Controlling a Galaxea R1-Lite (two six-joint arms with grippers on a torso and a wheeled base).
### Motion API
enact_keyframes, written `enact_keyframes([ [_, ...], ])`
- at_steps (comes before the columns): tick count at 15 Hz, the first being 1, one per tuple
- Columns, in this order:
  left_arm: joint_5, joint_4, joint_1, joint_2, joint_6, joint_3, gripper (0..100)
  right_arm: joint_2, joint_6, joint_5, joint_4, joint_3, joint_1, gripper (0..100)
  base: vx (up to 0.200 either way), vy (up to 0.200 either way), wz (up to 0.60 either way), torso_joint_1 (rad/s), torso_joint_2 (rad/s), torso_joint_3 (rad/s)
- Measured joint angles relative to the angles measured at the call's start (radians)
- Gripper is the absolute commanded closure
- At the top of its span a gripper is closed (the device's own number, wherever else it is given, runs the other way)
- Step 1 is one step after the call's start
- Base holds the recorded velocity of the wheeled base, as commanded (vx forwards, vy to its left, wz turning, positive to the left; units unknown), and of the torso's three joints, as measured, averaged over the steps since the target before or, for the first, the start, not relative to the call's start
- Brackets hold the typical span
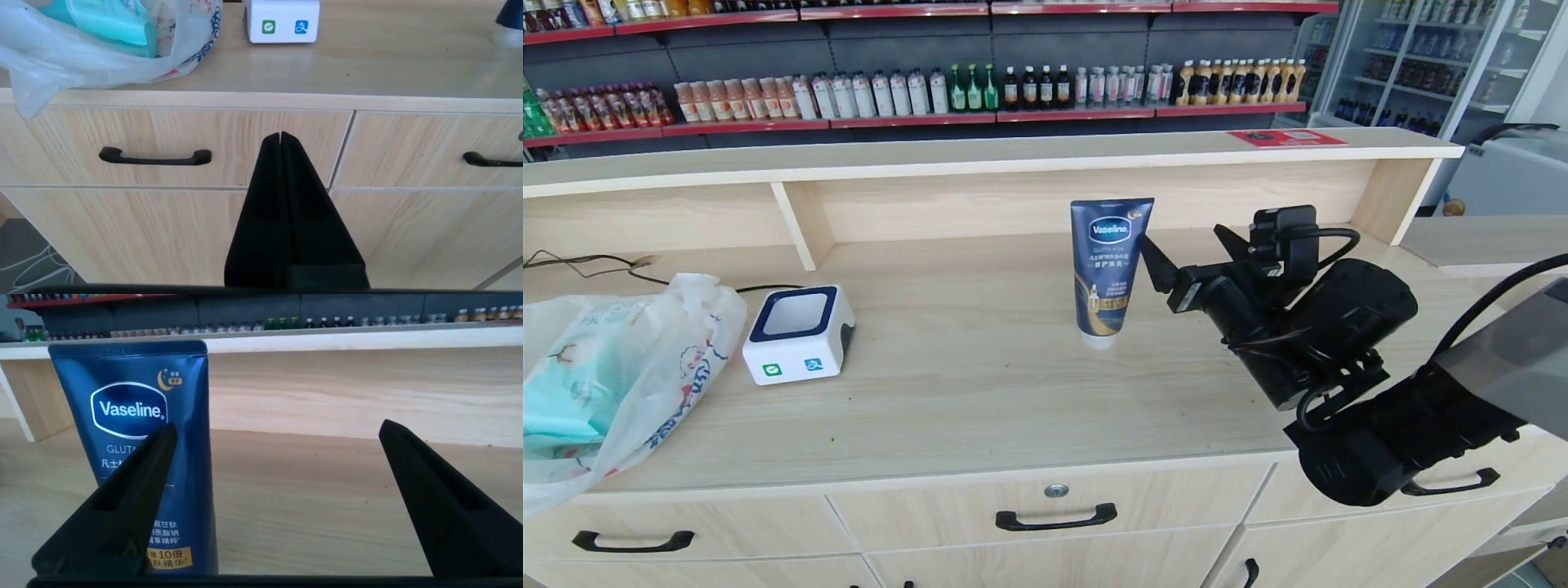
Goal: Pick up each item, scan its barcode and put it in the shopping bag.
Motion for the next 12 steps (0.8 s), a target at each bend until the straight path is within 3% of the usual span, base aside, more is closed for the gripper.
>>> enact_keyframes([
  [12, 0.0, 0.003, 0.0, 0.0, -0.002, 0.0, 100, 0.06, 0.0, -0.009, 0.0, -0.042, -0.002, 0, 0.0, 0.0, 0.0, 0.0, 0.0, 0.0],
])
